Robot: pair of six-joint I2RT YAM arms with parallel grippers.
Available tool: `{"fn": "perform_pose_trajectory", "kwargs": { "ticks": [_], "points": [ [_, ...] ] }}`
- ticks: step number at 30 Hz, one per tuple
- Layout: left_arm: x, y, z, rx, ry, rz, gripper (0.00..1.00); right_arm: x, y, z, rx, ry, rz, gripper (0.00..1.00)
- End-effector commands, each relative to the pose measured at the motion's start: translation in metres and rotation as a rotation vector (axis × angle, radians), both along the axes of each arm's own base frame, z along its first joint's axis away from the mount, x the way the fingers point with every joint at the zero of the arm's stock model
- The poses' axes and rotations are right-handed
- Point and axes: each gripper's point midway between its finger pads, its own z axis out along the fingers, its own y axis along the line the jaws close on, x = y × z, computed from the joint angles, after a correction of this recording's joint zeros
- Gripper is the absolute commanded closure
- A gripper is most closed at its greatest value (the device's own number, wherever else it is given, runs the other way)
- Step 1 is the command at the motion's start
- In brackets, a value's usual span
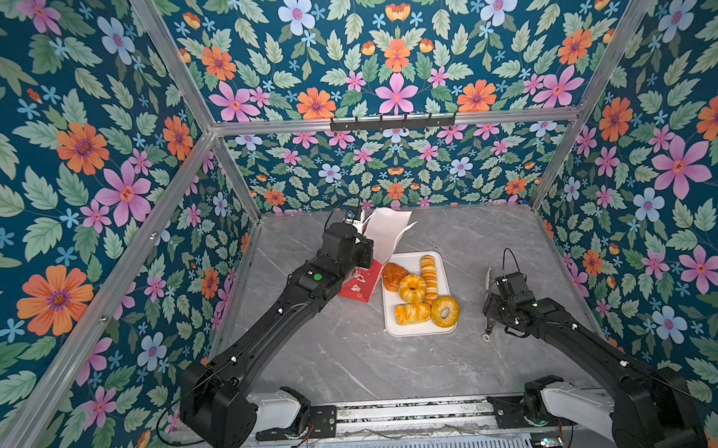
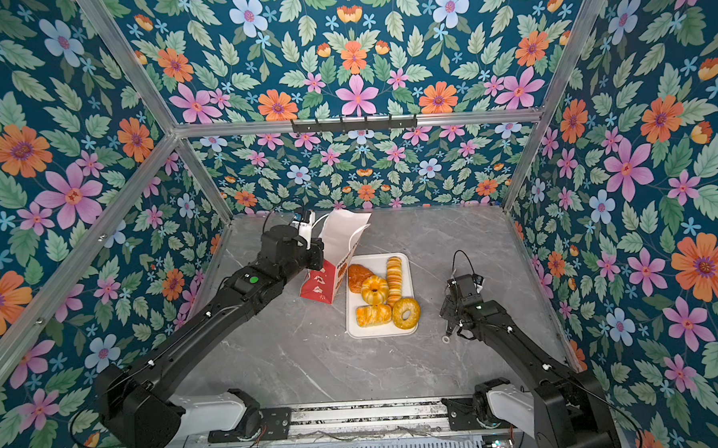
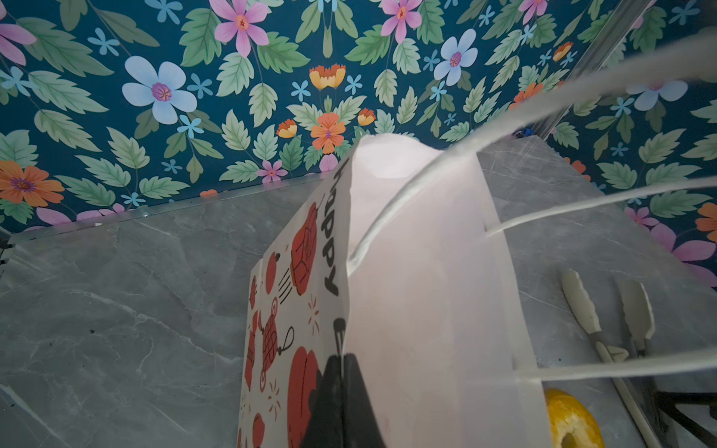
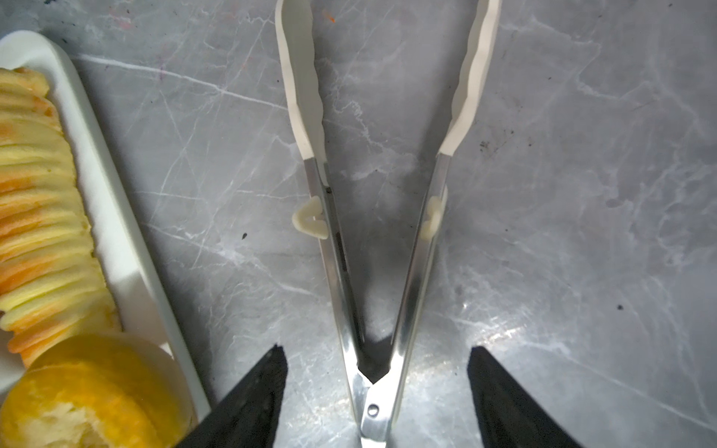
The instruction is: Take the fake bread out of the paper bag
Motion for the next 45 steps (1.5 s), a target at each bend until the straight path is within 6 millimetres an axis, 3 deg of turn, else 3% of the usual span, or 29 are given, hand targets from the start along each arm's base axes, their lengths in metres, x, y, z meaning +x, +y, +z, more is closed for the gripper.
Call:
{"fn": "perform_pose_trajectory", "kwargs": {
  "ticks": [1, 6, 15, 23, 30, 37, 45],
  "points": [
    [0.007, 0.006, 0.008, -0.006, -0.042, 0.038, 1.0, 0.001, 0.0, 0.002, 0.002, -0.017, 0.001, 0.25],
    [0.009, 0.014, 0.002, 0.024, -0.038, 0.067, 0.99, 0.001, 0.0, 0.002, 0.003, -0.019, 0.003, 0.25],
    [0.016, 0.052, 0.0, 0.151, -0.068, 0.199, 0.75, 0.001, 0.004, -0.001, 0.023, -0.019, 0.012, 0.25],
    [0.026, 0.087, 0.011, 0.138, -0.082, 0.268, 0.5, -0.002, 0.006, -0.002, 0.042, -0.028, 0.014, 0.25],
    [0.027, 0.096, 0.026, 0.112, -0.103, 0.287, 0.39, -0.001, 0.008, -0.005, 0.054, -0.028, 0.019, 0.25],
    [0.017, 0.102, 0.06, 0.035, -0.193, 0.295, 0.3, 0.001, 0.008, -0.001, 0.049, -0.044, 0.027, 0.25],
    [-0.032, 0.122, 0.132, -0.094, -0.379, 0.299, 0.23, 0.003, 0.007, -0.003, 0.037, -0.037, 0.029, 0.25]
  ]
}}
